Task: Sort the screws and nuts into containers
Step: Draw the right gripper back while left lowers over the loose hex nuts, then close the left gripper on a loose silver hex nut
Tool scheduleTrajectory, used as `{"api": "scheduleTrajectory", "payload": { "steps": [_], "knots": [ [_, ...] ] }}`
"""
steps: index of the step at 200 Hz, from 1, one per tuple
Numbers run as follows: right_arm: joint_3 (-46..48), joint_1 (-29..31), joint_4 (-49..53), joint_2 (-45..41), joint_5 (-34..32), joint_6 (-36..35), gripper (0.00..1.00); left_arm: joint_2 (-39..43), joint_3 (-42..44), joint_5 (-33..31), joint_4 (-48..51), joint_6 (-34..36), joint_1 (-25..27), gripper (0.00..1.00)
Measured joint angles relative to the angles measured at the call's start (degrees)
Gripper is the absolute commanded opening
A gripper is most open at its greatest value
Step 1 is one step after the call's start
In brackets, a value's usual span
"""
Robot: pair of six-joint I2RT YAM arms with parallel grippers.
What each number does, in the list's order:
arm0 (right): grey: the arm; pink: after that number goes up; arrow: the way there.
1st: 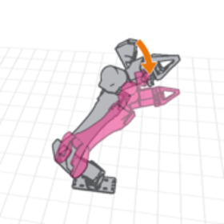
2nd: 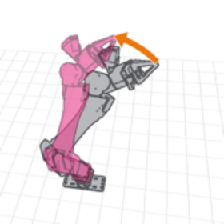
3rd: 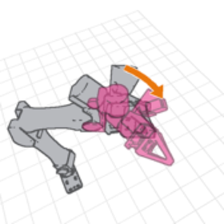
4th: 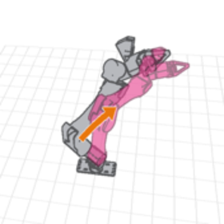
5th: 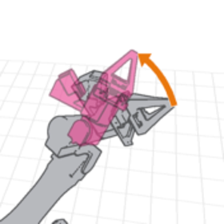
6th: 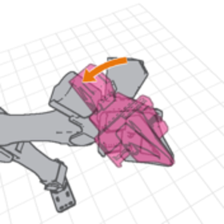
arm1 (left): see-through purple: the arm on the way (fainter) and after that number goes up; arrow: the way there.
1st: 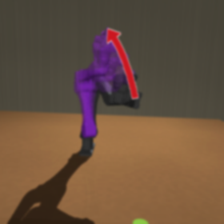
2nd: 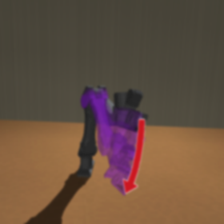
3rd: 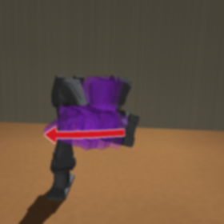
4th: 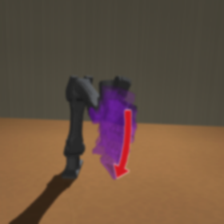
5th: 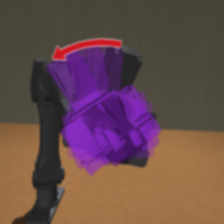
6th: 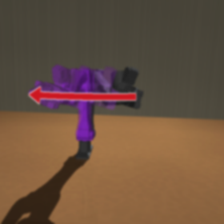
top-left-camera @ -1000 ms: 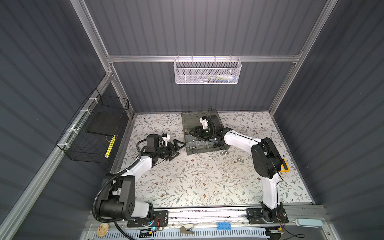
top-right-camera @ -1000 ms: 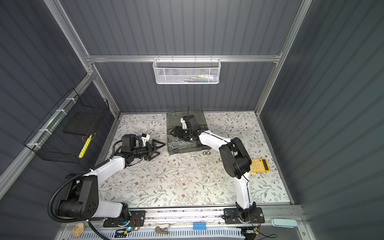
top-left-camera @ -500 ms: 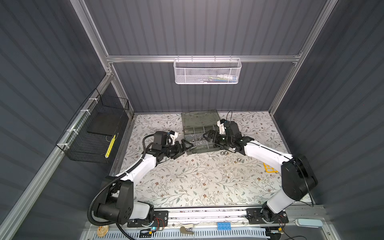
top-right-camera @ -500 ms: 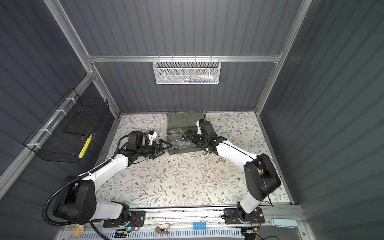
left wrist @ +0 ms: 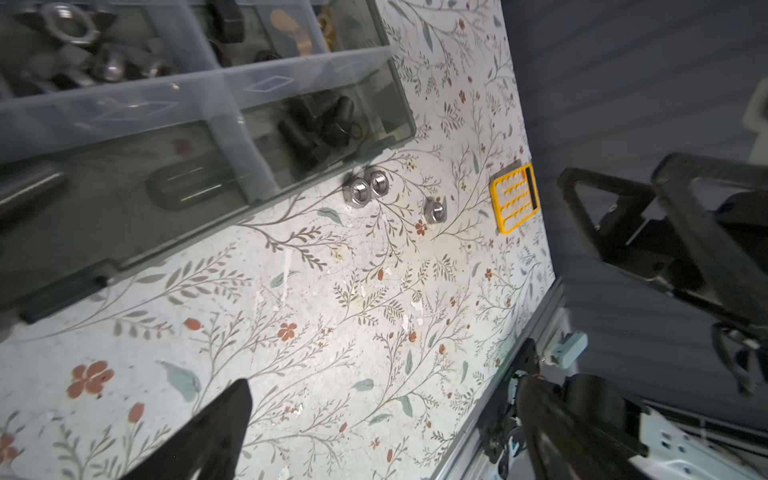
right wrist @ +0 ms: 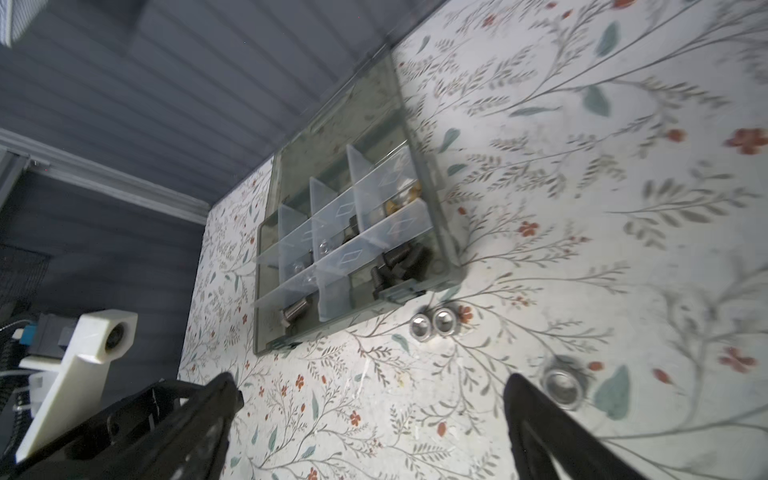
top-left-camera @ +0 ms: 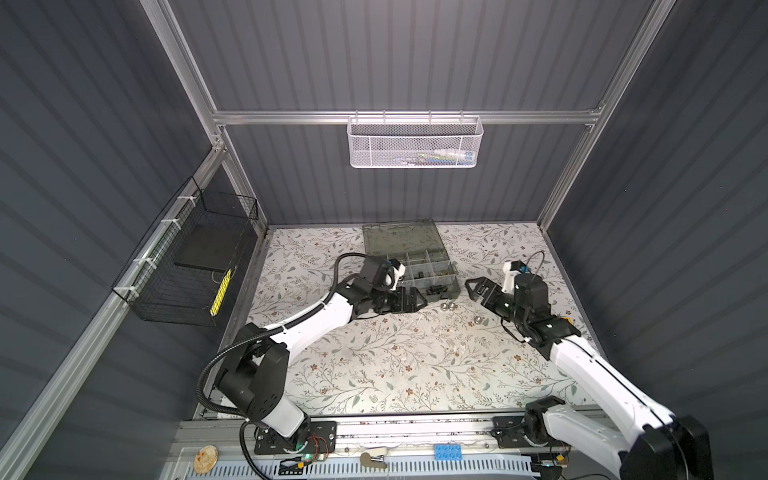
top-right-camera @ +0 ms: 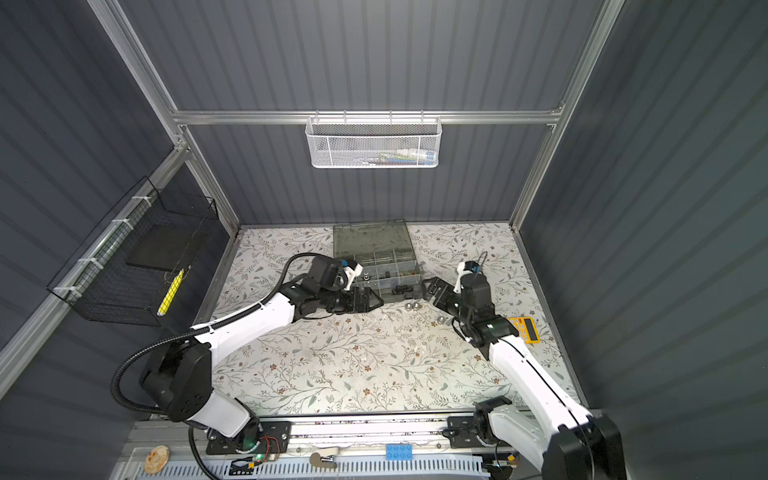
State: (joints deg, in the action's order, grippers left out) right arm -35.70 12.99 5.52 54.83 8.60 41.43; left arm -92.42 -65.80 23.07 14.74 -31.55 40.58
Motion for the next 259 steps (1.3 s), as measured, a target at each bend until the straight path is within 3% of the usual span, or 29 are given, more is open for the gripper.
{"api": "scheduleTrajectory", "payload": {
  "steps": [64,141,192,259],
  "knots": [
    [4.87,-13.81,8.02,-12.83,2.21,-1.4,0.99,-16.52,-18.88,-7.39,8.57,6.64,11.8,1.0],
    [10.64,-27.78,8.98,-15.91,15.78,0.66,0.99,-32.2,-36.79,-12.02,10.95,9.84,16.79,0.99],
    [12.24,-34.16,6.91,-14.8,24.13,2.8,0.99,-42.01,-46.25,-14.53,11.02,10.43,17.66,0.83],
    [12.24,-36.26,3.91,-11.96,30.03,3.78,0.99,-49.79,-54.21,-18.69,12.63,11.67,19.43,0.59]
  ]
}}
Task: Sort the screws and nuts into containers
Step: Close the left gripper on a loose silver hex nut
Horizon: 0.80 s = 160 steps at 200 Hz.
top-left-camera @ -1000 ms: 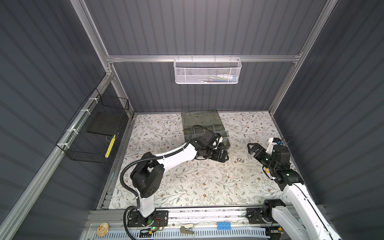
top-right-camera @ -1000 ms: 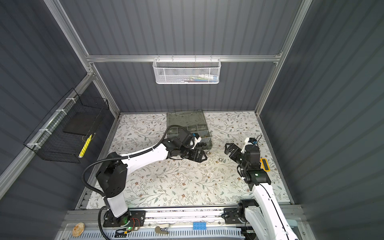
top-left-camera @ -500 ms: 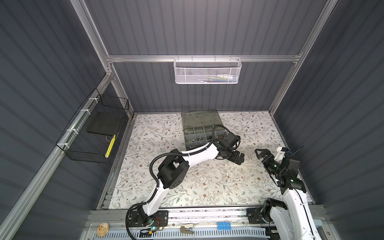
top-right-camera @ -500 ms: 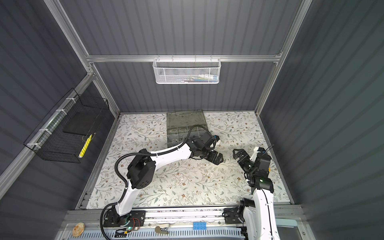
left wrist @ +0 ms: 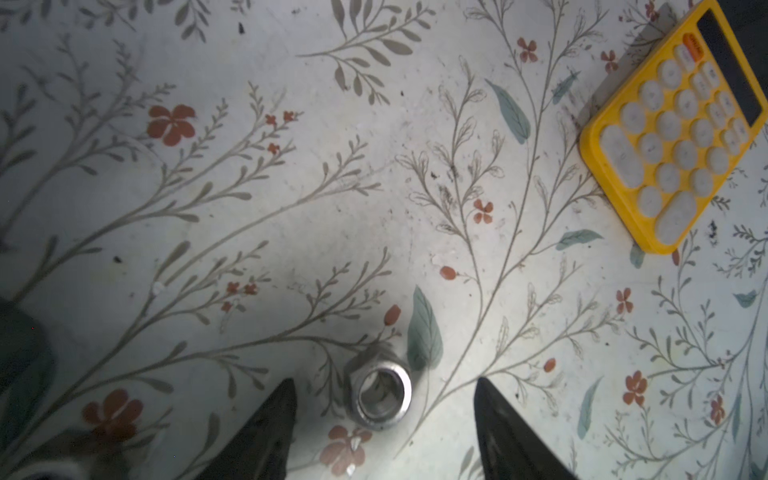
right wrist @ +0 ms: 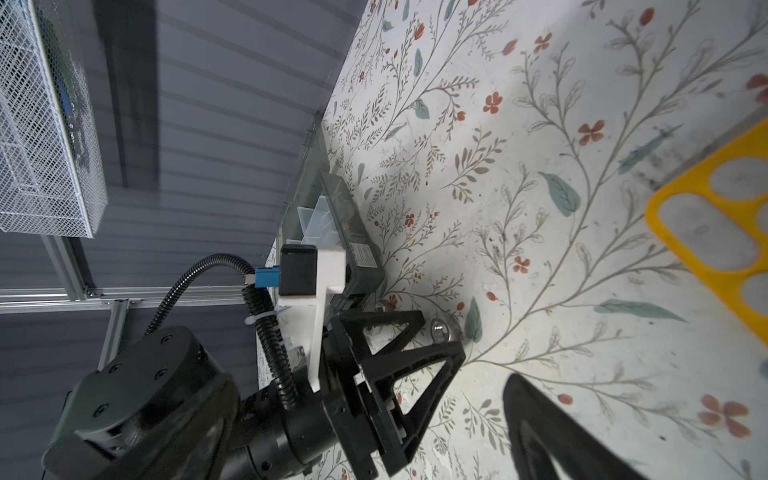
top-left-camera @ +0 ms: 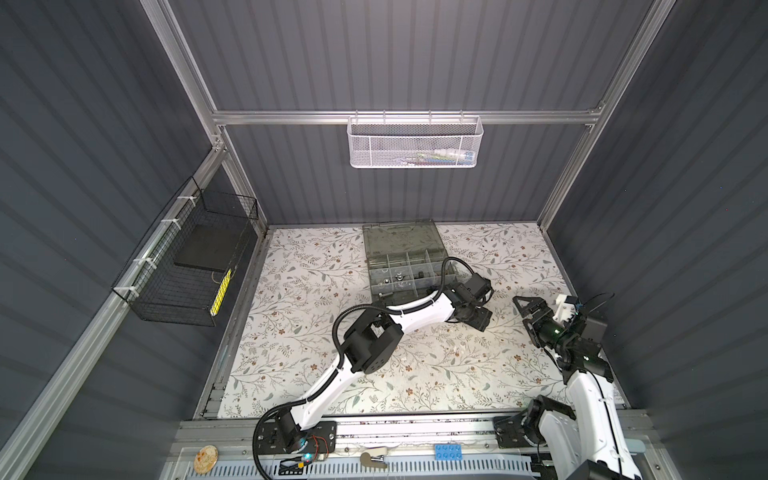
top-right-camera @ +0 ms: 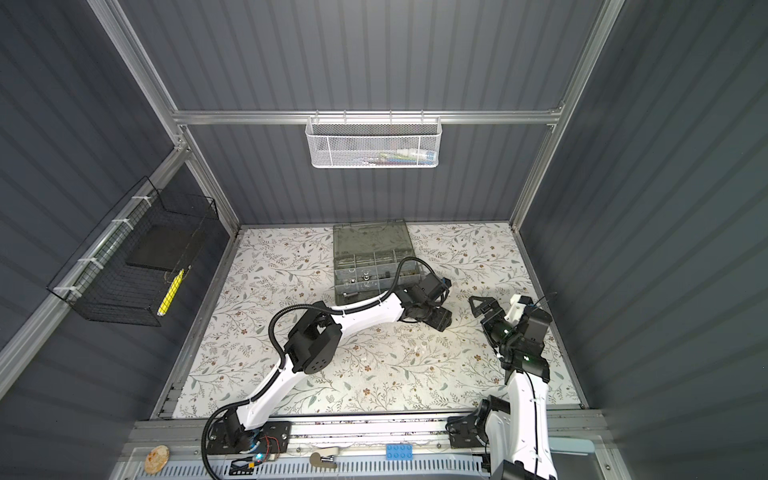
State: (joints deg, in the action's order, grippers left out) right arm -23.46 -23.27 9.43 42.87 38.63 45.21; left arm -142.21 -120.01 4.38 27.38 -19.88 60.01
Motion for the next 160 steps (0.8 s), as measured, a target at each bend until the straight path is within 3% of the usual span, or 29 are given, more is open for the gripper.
{"api": "scheduleTrajectory", "payload": {
  "steps": [22,105,160],
  "knots": [
    [0.0,-0.33,-0.5,0.55,0.94,0.0,0.99,-1.44,-2.21,-2.1,1.16,0.9,0.35,0.51],
    [0.59,-0.7,-4.76,4.79,3.17,1.88,0.99,-2.36,-3.87,-9.88,4.13,5.33,2.25,0.38],
    [0.72,-0.7,-6.27,5.33,3.5,2.49,0.99,-2.58,-4.28,-11.5,4.74,6.64,2.54,0.31]
  ]
}}
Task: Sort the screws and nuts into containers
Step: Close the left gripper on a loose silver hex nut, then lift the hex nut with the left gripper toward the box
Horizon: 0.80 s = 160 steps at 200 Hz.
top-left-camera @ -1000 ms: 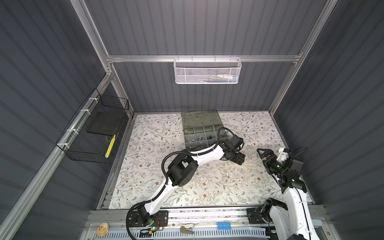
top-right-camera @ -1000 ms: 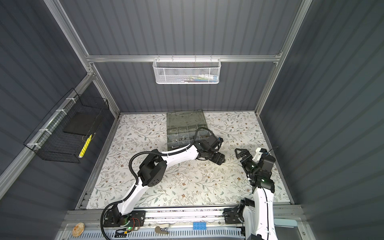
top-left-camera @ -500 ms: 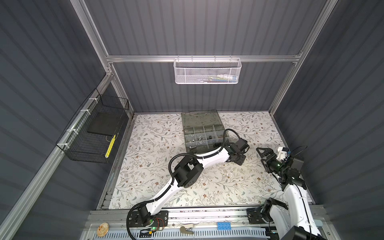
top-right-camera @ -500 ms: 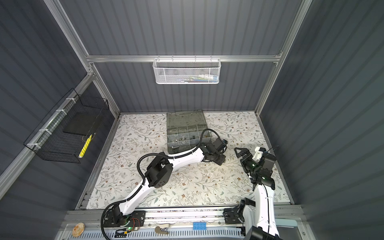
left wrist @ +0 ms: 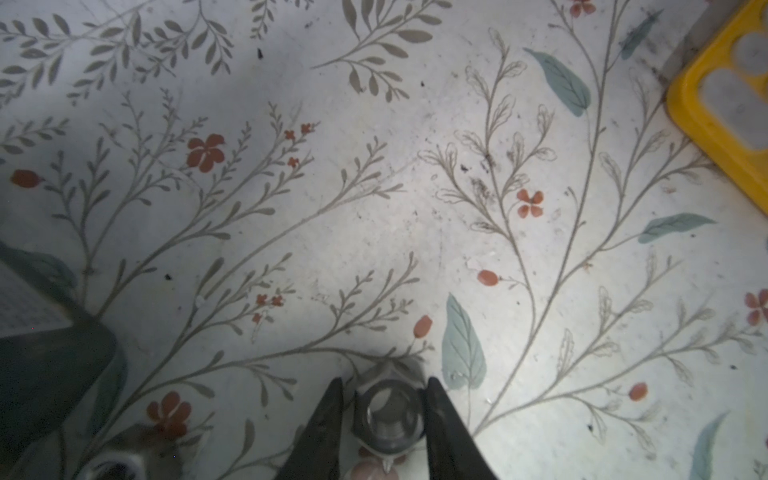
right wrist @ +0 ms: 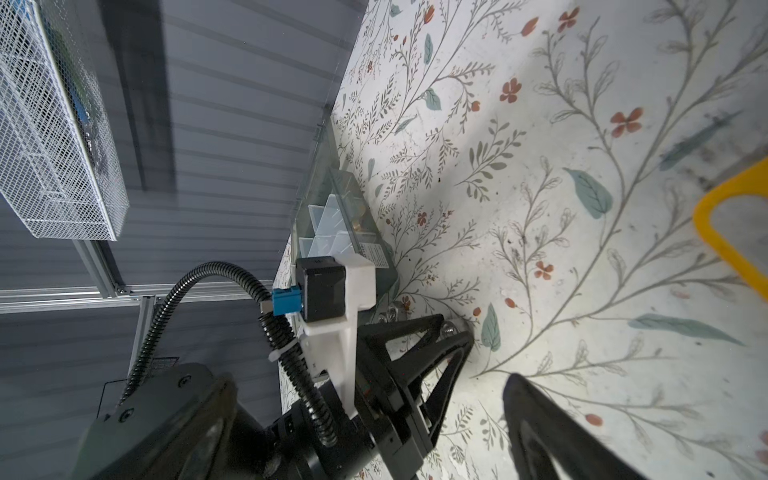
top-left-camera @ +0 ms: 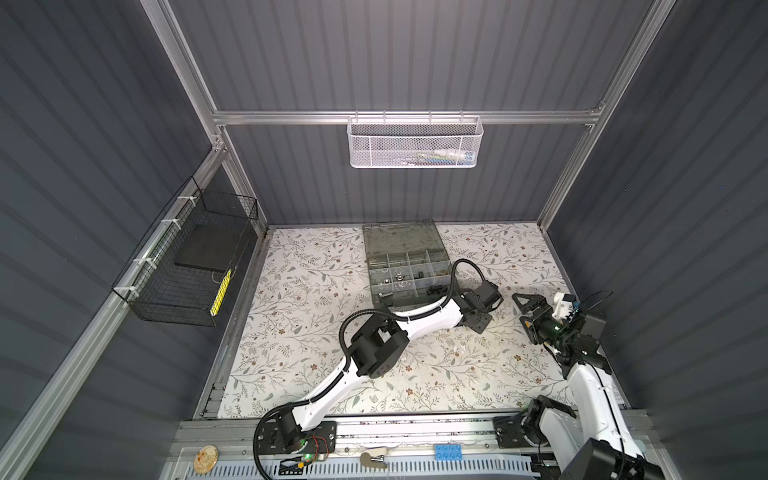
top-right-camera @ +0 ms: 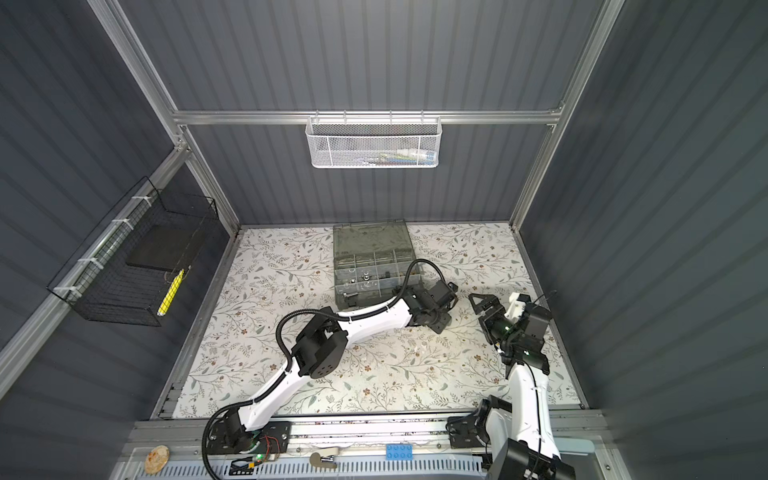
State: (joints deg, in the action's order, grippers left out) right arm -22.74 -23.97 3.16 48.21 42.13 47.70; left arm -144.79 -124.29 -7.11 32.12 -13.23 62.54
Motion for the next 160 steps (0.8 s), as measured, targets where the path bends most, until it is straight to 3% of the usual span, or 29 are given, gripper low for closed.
{"api": "scheduleTrajectory", "payload": {
  "steps": [55,160],
  "knots": [
    [0.59,0.0,-0.22,0.0,0.11,0.31,0.99,-0.07,0.28,-0.79,-0.2,0.83,0.15,0.2],
    [0.59,0.0,-0.61,0.2,0.33,1.2,0.99,4.02,6.67,6.45,-2.51,-2.01,-0.59,0.18]
  ]
}}
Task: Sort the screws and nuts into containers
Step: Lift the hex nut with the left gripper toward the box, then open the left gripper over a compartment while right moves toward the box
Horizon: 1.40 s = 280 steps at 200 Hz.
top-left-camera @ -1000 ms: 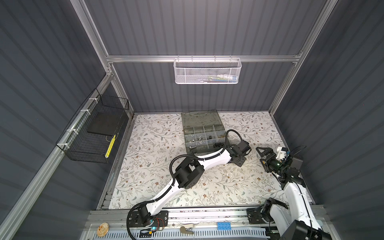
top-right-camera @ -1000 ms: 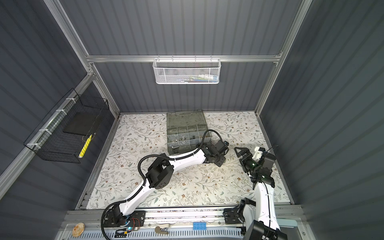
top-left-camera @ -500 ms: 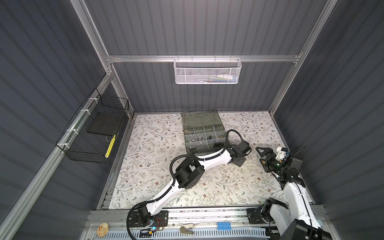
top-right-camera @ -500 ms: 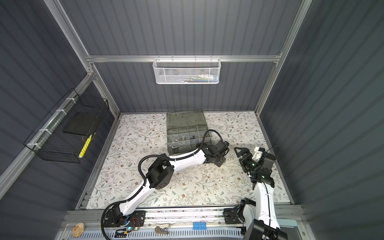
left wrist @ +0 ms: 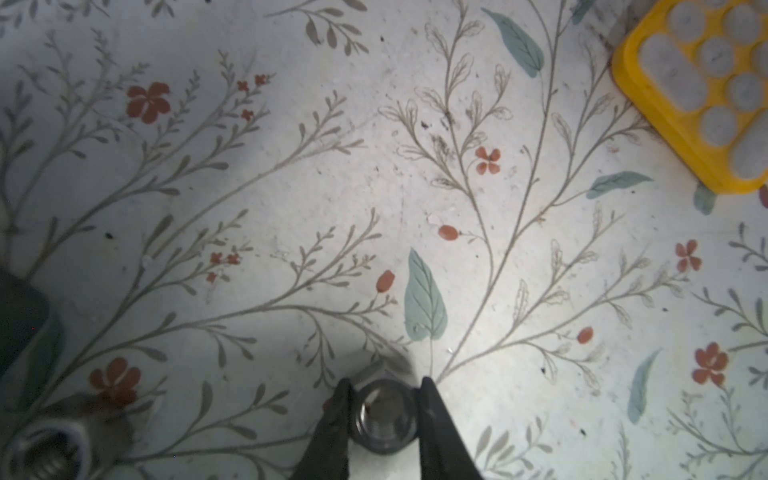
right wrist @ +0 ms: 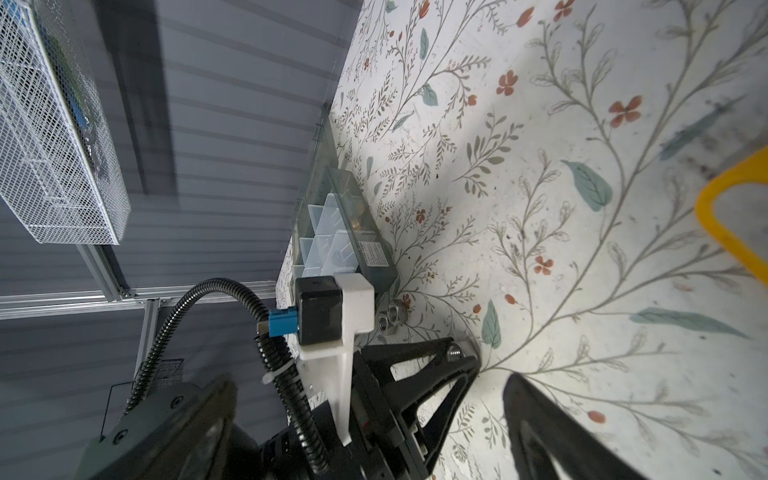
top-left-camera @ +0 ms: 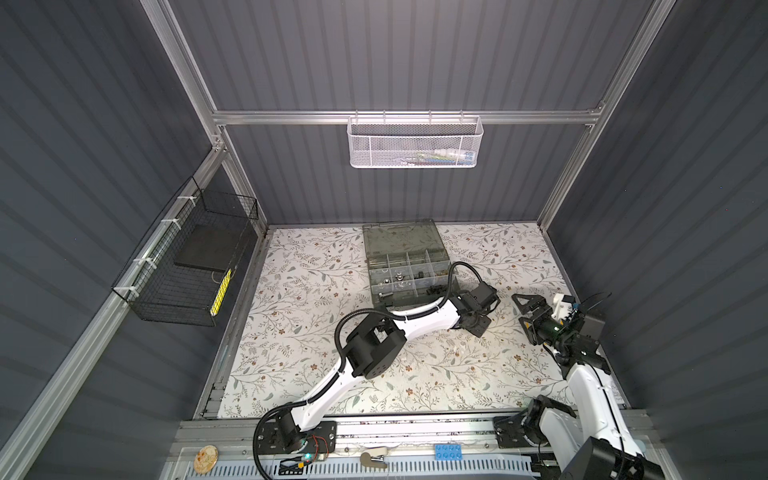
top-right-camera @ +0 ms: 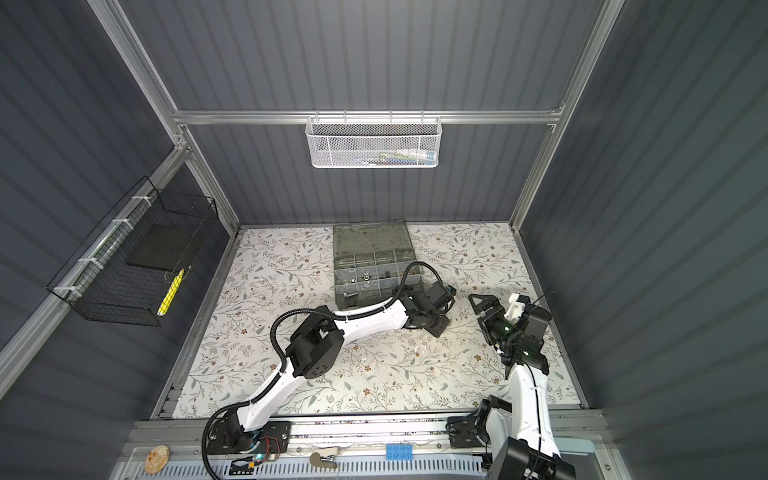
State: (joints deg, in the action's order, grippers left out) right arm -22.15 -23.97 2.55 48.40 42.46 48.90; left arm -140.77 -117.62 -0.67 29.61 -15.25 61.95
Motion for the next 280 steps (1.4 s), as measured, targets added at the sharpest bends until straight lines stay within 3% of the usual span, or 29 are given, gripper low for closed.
{"api": "scheduleTrajectory", "payload": {
  "steps": [58,123,185,280],
  "knots": [
    [0.0,0.0,-0.79,-0.02,1.84,0.2,0.99,4.42,4.0,4.81,0.42,-3.45,-2.6,0.18],
    [-2.54,2.69,-0.7,-0.13,2.58,-0.42,0.99,15.21,9.14,6.86,-0.39,-5.03,-9.18,0.18],
    [-9.29,18.32,0.55,2.25,-0.61,-4.31,0.99,22.23,12.96,7.06,-0.55,-5.16,-15.72,0.18],
    [-22.45,40.74,0.26,19.26,-8.02,-9.86,0.99,26.88,18.97,9.38,-0.94,-5.11,-28.72,0.19]
  ]
}}
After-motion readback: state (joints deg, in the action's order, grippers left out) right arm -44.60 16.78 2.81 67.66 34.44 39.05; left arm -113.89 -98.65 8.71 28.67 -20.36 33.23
